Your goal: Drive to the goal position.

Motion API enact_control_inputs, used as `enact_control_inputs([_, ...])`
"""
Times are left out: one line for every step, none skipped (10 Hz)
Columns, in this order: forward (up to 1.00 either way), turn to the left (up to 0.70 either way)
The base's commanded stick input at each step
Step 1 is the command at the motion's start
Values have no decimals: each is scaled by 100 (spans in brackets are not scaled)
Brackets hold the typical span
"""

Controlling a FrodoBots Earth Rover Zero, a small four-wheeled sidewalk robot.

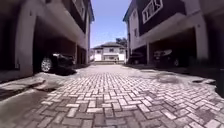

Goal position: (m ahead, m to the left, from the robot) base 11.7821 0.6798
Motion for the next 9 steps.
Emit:
enact_control_inputs([50,0])
enact_control_inputs([50,0])
enact_control_inputs([50,0])
enact_control_inputs([50,0])
enact_control_inputs([50,0])
enact_control_inputs([50,0])
enact_control_inputs([50,0])
enact_control_inputs([50,0])
enact_control_inputs([50,0])
